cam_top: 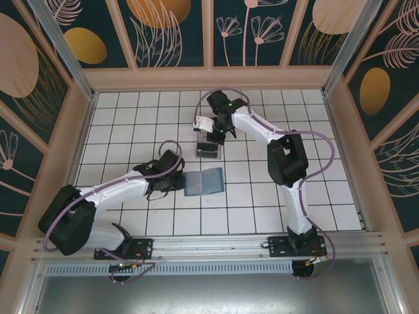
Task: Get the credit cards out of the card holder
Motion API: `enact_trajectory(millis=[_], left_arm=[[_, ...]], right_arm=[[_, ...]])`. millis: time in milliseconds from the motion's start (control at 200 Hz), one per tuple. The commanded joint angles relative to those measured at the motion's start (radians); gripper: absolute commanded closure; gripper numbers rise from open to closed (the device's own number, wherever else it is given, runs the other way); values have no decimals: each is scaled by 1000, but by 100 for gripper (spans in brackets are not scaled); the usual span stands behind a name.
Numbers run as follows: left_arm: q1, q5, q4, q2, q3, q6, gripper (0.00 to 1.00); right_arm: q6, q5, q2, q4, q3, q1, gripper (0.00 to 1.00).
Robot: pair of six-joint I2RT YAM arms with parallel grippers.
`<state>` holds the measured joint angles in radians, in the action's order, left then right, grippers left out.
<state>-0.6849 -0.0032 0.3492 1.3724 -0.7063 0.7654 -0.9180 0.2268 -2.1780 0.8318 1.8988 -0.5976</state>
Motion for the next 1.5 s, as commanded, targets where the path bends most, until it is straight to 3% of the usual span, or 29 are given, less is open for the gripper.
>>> enact_trajectory(millis=[0, 120, 335, 525, 856, 1496], left_arm=[[8, -10, 27, -8, 2, 7, 83], [9, -10, 27, -6, 0, 5, 83], [9, -8, 27, 1, -5, 1, 83], [8, -10, 30, -2, -7, -3, 83], [9, -7, 32, 1, -19, -5, 83], [9, -17, 33, -23, 4, 9, 82]], right_arm=[[-13, -12, -21, 33, 39, 6, 84], [-2, -36, -5, -8, 40, 6, 77], [9, -114, 12, -71, 29, 9, 74], [25, -78, 18, -23, 42, 9, 71], [58, -6, 70, -61, -45, 2, 44], [82, -196, 16, -175, -33, 17, 45]])
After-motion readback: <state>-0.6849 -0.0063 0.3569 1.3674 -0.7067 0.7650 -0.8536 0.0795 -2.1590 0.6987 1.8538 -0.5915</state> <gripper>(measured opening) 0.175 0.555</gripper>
